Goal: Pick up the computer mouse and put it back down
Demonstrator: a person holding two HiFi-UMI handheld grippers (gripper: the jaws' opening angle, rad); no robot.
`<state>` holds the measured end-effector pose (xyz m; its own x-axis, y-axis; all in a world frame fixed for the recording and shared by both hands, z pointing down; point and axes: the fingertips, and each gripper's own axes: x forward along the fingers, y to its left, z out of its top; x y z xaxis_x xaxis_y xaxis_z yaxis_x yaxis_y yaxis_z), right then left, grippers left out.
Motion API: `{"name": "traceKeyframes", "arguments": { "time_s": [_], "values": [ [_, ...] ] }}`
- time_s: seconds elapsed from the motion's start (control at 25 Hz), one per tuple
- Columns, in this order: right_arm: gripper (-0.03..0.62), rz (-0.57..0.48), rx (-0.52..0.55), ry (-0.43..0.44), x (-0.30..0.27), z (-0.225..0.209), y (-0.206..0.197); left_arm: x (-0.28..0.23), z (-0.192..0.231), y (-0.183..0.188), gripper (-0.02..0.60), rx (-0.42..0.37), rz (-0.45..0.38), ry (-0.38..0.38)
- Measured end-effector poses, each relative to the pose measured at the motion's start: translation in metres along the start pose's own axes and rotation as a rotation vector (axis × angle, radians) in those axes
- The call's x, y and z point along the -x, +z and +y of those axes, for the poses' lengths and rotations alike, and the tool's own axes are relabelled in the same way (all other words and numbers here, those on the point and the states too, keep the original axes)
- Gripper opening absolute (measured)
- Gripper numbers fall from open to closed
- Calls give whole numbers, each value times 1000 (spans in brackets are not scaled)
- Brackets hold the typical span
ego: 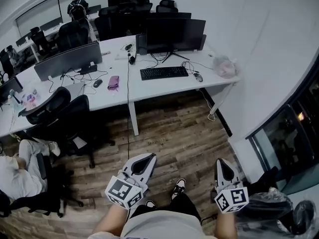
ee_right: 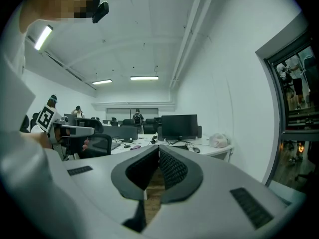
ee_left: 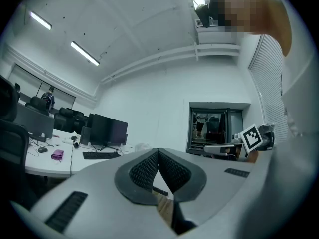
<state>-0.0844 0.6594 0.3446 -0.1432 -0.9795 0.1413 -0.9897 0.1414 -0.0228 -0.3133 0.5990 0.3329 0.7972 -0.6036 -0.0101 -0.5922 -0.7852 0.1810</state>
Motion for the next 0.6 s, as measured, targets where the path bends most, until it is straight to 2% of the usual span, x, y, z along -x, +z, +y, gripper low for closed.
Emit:
{"name": "traceKeyframes", "arguments": {
  "time_s": [0.32,0.6],
  "values": [
    [21,-4,2,43,-47,-3,3,-23,27,7,8,-17,-6,23],
    [21,-30,0,75,-99,-35,13,-69,56,18,8,-38,-17,56]
  ]
}}
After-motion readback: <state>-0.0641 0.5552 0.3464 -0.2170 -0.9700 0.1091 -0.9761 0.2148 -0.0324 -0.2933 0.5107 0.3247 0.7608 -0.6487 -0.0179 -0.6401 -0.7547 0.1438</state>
